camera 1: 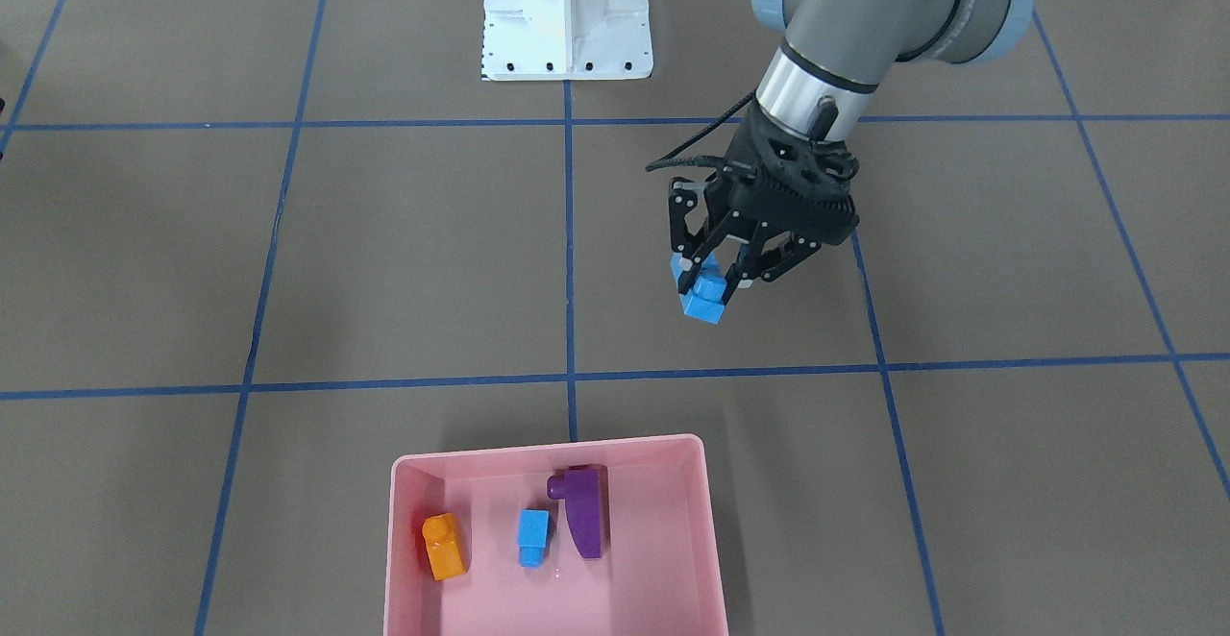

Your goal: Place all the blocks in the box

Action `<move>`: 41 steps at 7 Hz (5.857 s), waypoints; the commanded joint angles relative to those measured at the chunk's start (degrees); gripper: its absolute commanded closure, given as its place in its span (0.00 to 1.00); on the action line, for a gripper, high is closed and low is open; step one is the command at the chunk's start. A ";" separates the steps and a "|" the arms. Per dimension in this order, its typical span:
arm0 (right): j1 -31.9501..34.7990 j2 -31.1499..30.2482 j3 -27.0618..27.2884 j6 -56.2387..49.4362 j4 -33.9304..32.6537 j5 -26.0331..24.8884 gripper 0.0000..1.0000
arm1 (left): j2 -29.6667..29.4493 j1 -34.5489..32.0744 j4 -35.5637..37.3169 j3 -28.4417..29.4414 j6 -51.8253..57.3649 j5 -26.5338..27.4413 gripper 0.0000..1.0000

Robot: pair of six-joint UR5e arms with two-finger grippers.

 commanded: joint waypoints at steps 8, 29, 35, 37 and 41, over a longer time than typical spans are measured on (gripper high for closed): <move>2.37 -30.09 -3.47 -7.44 29.15 5.95 0.01 | -24.58 -1.14 -10.23 43.15 -8.05 6.58 0.01; -13.52 -49.19 -35.91 5.31 74.27 8.70 0.01 | 22.98 -11.24 14.46 -19.96 34.14 -17.59 0.00; -23.38 -49.54 -38.81 4.52 74.54 9.30 0.06 | 21.48 -11.68 14.46 -20.57 33.97 -17.59 0.00; -24.17 -49.54 -38.99 4.43 74.54 9.84 0.25 | 21.48 -11.77 14.46 -20.93 33.97 -17.68 0.00; -26.19 -49.54 -39.34 4.96 74.45 10.10 0.41 | 21.57 -12.12 14.55 -21.80 33.88 -17.68 0.00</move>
